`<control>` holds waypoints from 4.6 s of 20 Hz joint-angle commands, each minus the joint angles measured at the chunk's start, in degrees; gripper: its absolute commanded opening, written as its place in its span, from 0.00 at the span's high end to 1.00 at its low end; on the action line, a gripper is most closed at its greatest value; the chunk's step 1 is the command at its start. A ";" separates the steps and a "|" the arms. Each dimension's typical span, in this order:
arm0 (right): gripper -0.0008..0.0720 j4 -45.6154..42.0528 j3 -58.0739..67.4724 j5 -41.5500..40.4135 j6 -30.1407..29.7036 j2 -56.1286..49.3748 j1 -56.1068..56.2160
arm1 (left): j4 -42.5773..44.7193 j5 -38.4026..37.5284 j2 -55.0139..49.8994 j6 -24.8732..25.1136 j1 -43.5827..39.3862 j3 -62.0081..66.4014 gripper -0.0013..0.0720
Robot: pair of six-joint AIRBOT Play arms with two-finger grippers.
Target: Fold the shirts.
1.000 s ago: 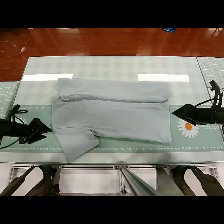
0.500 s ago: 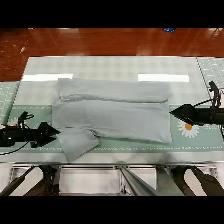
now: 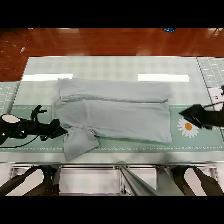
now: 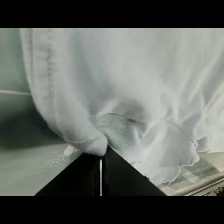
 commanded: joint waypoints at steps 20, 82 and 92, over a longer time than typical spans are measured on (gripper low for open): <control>0.43 4.72 -14.32 -8.72 -2.78 -17.59 4.48 | -1.14 -1.55 -0.42 -0.20 -1.29 2.19 0.95; 0.41 17.05 24.85 -21.53 -5.68 -48.04 13.73 | 9.75 5.51 0.57 -10.97 -13.14 23.63 0.35; 0.96 16.46 38.93 -13.00 -5.46 -50.10 21.27 | 4.68 6.12 0.39 -10.91 -13.55 23.65 0.55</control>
